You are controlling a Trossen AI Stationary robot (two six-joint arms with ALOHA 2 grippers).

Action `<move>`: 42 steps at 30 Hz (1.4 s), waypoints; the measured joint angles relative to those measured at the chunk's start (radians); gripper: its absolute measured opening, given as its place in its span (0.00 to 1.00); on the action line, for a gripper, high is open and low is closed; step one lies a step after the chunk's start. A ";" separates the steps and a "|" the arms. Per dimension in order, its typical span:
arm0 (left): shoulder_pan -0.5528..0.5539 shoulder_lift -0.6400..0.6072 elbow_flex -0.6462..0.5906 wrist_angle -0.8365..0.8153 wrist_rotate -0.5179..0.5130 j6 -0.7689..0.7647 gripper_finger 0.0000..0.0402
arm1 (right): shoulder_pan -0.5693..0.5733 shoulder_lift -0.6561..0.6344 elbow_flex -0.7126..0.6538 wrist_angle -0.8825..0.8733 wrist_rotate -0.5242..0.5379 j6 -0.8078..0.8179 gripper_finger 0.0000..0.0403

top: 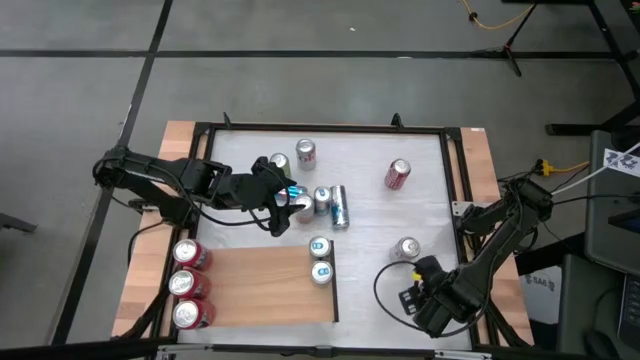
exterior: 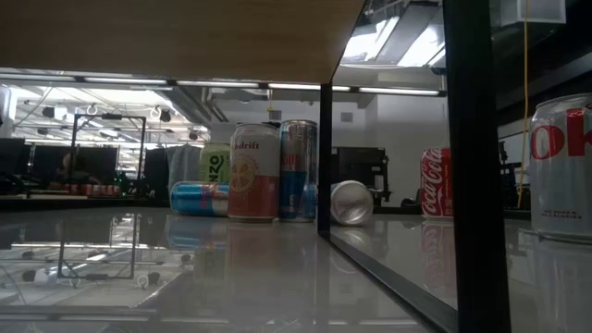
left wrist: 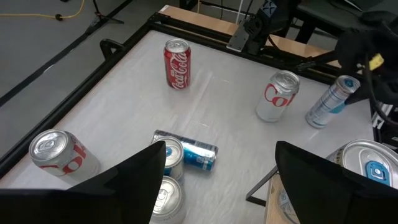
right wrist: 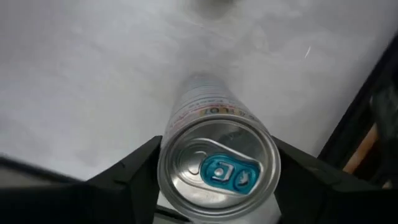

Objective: Place canned beverage on shelf
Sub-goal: Put the blue soda can on the shelf aligned with the blue soda cans

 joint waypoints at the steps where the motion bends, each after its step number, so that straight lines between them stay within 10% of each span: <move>1: 0.000 0.000 0.000 0.000 0.000 0.000 0.73 | 0.000 0.000 0.000 0.001 0.000 0.046 0.62; 42: 0.000 0.000 0.000 0.000 0.000 0.001 0.73 | 0.000 0.000 0.000 0.006 0.039 0.131 0.64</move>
